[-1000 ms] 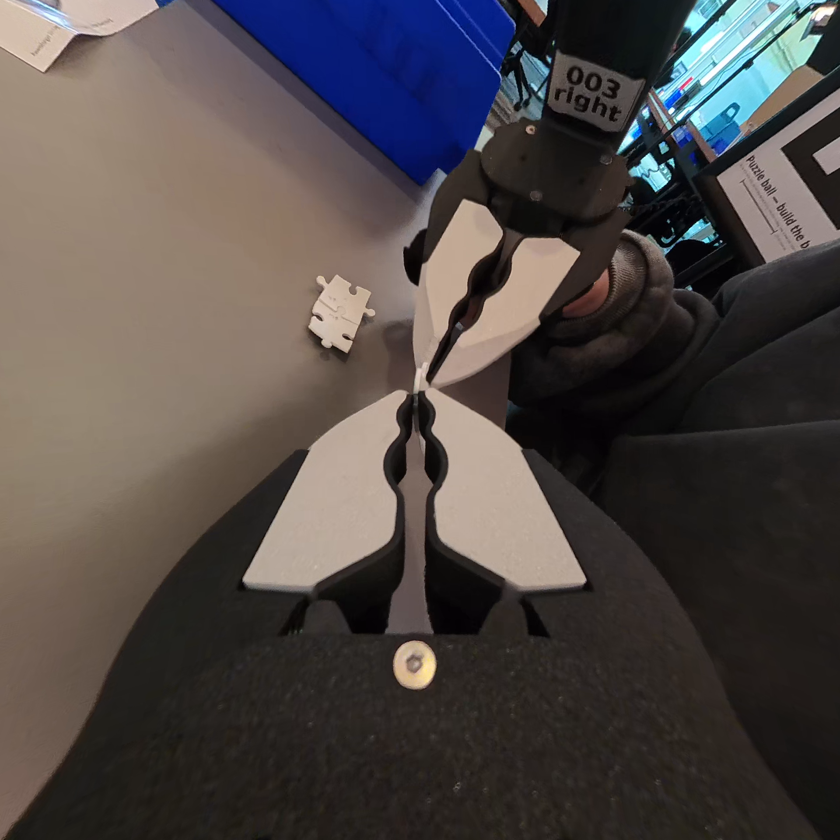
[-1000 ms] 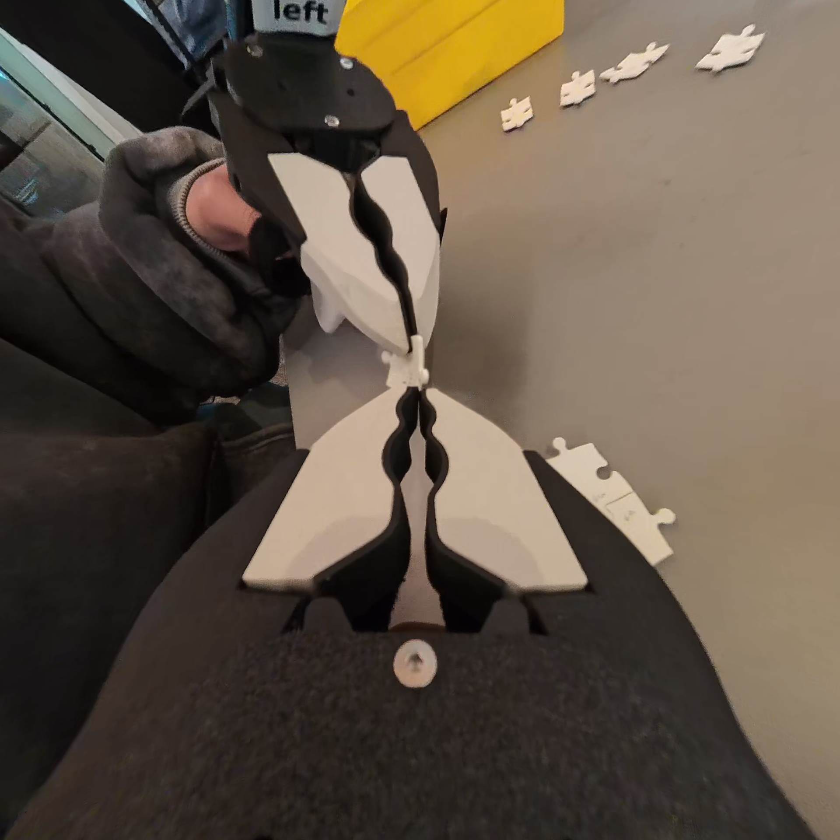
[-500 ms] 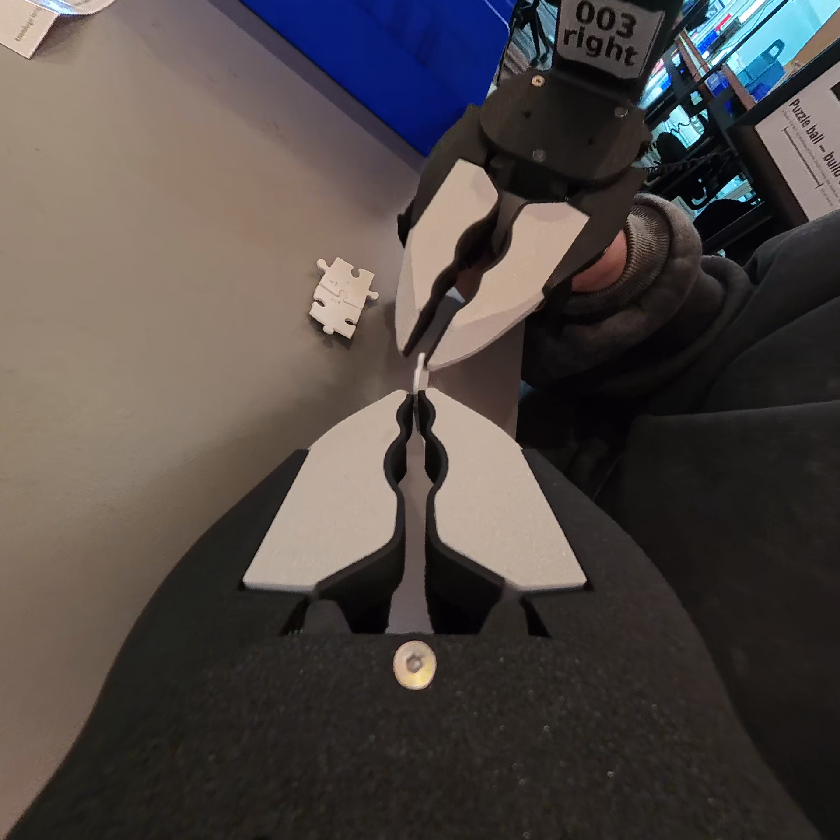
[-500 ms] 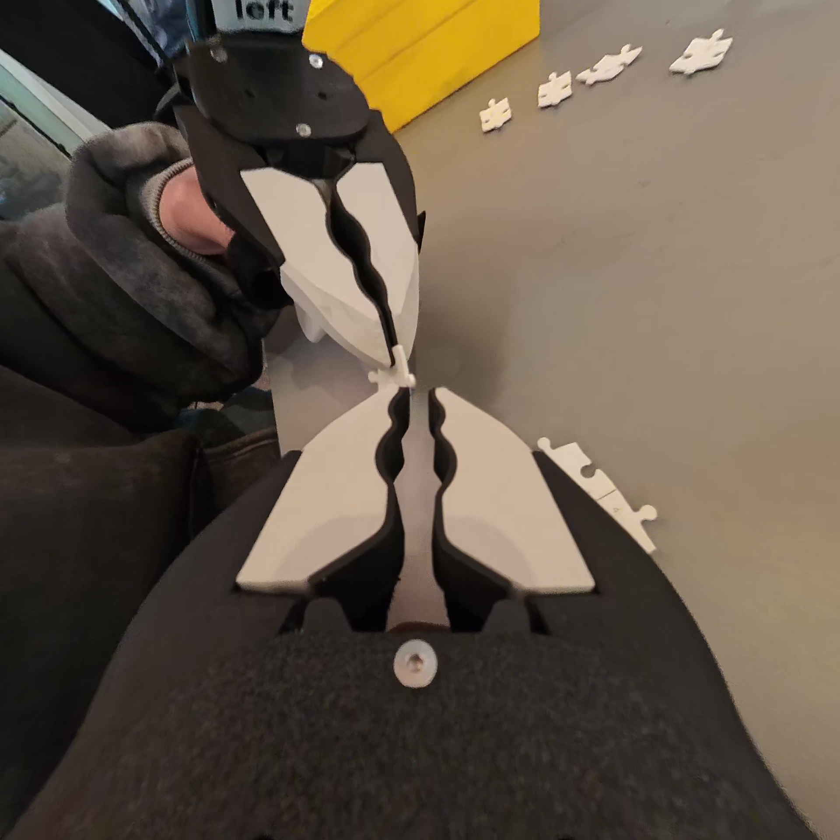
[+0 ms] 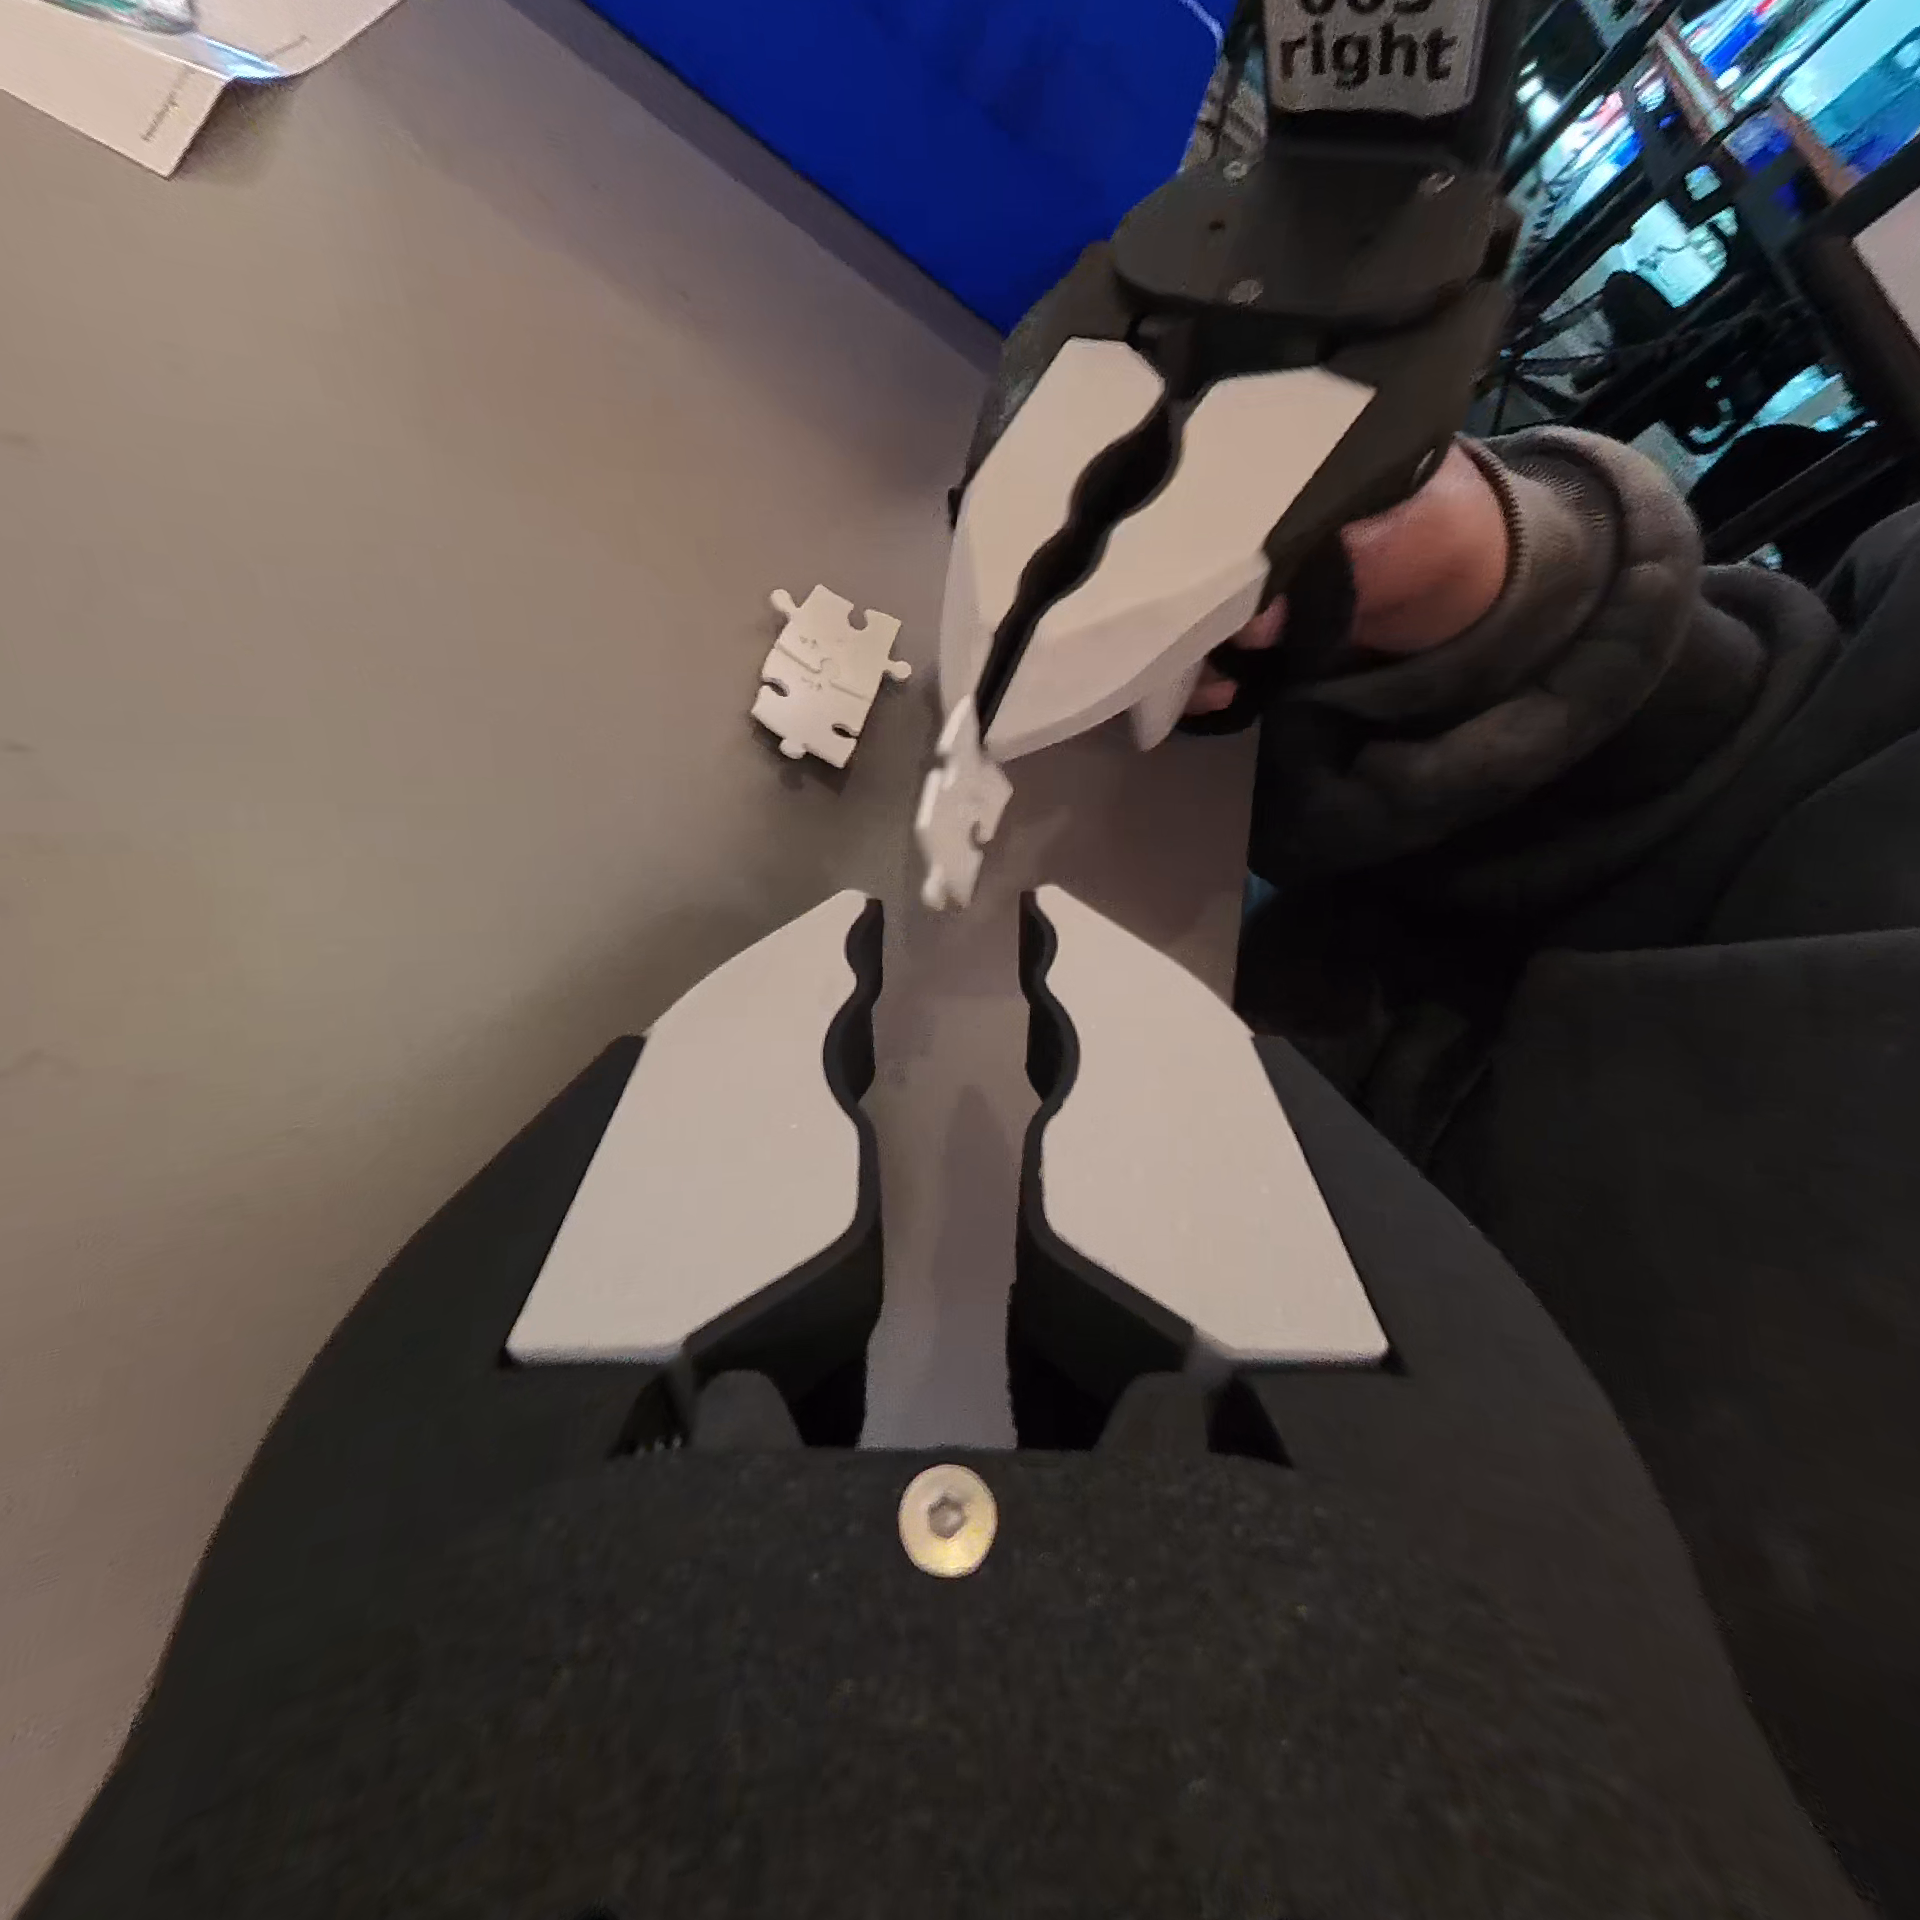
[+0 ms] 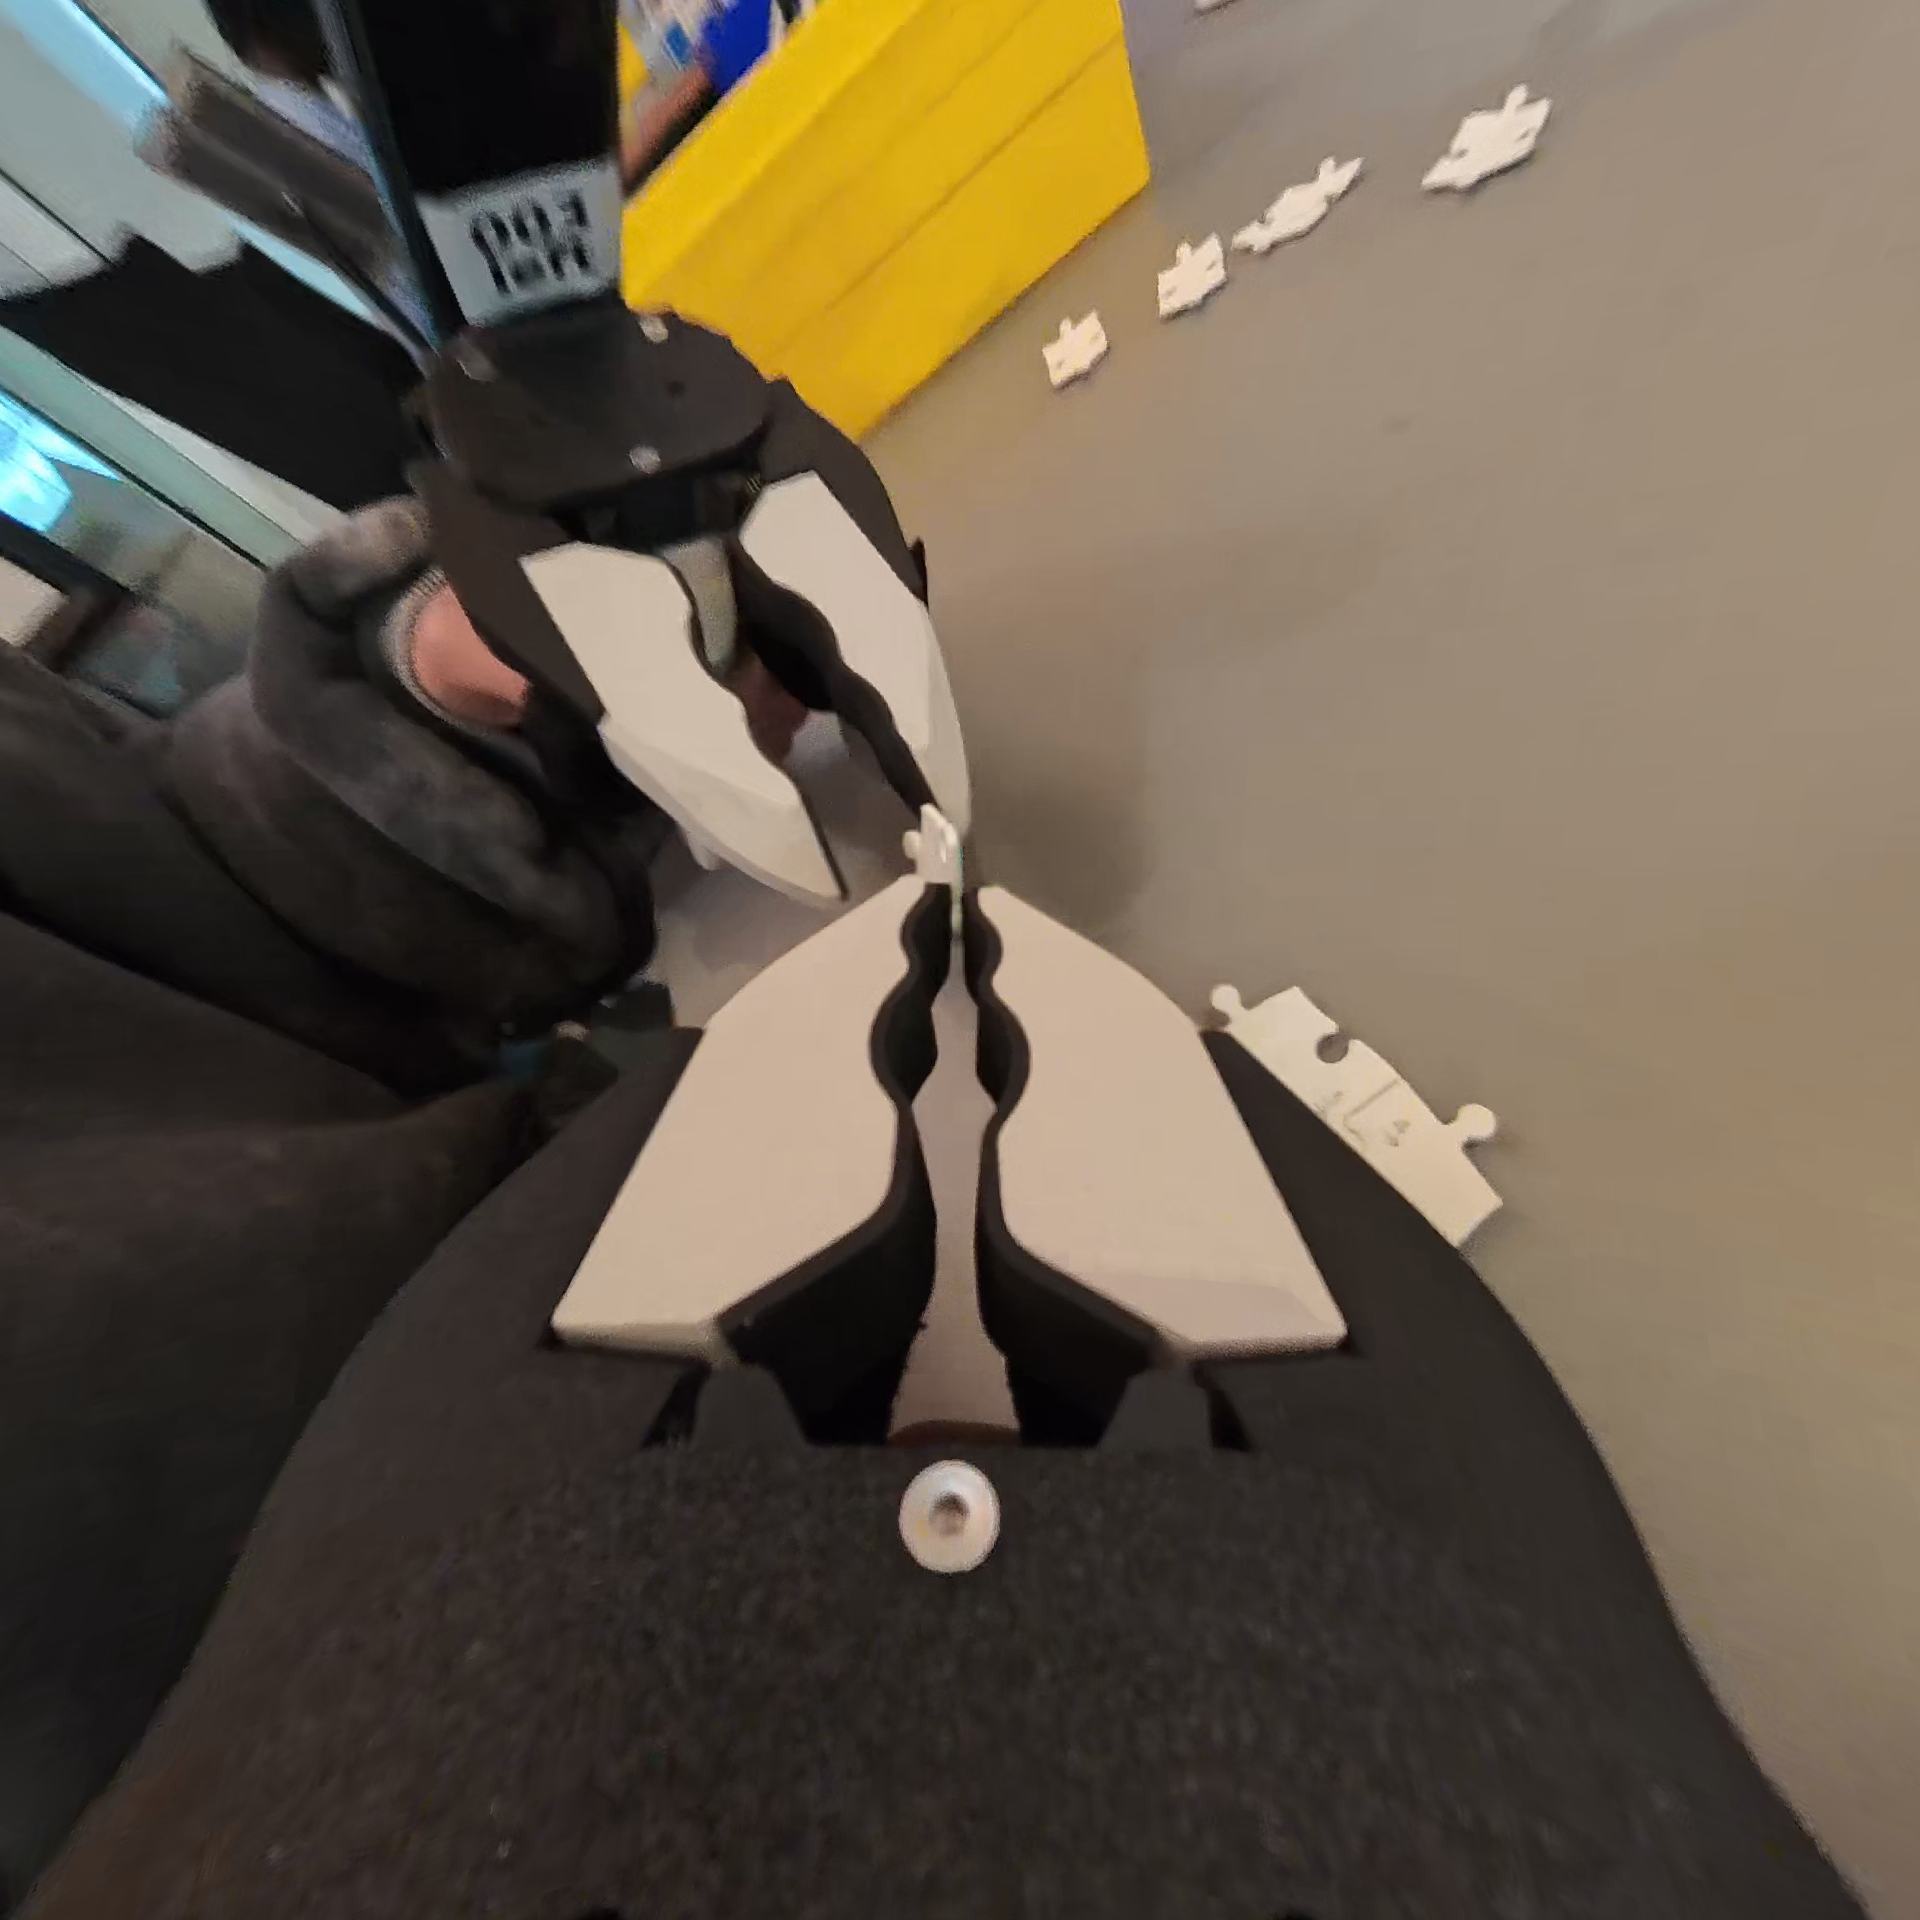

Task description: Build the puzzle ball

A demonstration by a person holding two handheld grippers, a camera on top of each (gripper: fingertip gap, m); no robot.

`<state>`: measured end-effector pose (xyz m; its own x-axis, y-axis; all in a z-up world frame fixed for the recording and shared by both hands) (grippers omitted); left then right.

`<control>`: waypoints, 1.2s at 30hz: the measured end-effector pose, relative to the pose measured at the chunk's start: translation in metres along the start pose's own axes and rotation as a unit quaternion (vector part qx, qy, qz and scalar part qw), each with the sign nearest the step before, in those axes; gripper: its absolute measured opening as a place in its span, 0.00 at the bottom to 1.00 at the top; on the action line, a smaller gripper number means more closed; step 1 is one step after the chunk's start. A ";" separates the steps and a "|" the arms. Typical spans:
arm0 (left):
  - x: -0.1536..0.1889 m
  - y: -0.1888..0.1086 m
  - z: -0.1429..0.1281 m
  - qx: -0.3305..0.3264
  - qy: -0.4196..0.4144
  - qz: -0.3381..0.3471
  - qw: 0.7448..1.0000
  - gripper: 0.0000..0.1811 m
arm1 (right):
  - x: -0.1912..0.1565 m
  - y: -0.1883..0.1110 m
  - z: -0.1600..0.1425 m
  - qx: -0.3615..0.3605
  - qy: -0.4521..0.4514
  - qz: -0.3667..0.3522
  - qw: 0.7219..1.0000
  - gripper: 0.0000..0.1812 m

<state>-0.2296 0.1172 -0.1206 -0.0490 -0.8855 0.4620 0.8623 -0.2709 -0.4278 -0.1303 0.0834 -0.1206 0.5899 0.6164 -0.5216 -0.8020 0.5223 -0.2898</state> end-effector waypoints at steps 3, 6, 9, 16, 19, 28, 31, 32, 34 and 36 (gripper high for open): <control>-0.002 0.003 -0.001 0.008 -0.013 -0.005 1.000 0.13 | -0.003 -0.001 0.004 0.023 0.016 0.024 0.999 0.01; -0.001 0.005 -0.001 0.017 -0.034 -0.036 0.999 0.05 | -0.006 0.000 0.005 0.031 0.016 0.033 0.999 0.01; -0.001 0.004 -0.001 0.014 -0.046 -0.052 0.997 0.01 | -0.007 0.002 0.001 0.015 0.005 0.035 0.999 0.02; -0.004 -0.002 0.002 0.018 -0.046 -0.046 0.998 0.01 | -0.007 0.008 -0.011 -0.029 -0.018 0.024 0.999 0.01; -0.004 -0.002 0.002 0.013 -0.049 -0.039 0.998 0.01 | -0.005 0.006 -0.010 -0.034 -0.022 0.021 0.999 0.02; -0.003 0.001 0.000 -0.008 -0.032 -0.026 0.999 0.01 | -0.004 0.007 -0.009 -0.041 -0.048 -0.002 0.998 0.02; -0.003 -0.001 0.001 0.000 -0.036 -0.027 0.999 0.02 | -0.007 0.008 -0.011 -0.049 -0.047 0.006 0.998 0.01; -0.003 -0.001 0.002 0.003 -0.038 -0.027 0.999 0.02 | -0.007 0.008 -0.012 -0.052 -0.047 0.006 0.997 0.01; -0.003 -0.001 0.003 0.006 -0.038 -0.025 0.999 0.02 | -0.008 0.009 -0.013 -0.058 -0.048 0.005 0.997 0.02; -0.003 0.000 0.003 0.008 -0.037 -0.024 0.999 0.02 | -0.008 0.009 -0.014 -0.061 -0.044 0.007 0.997 0.02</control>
<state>-0.2282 0.1211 -0.1192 -0.0543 -0.8410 0.5383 0.8681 -0.3061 -0.3907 -0.1436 0.0747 -0.1304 0.5804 0.6755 -0.4547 -0.8123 0.4411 -0.3815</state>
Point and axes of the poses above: each gripper's, where its closed fingertips meet, y out along the fingers, z out of its top, x = y × z across the jaws, the point moved 5 cm from there along -y, back along the fingers, and after that the axes turned 5 degrees about x, right-handed, at the moved point
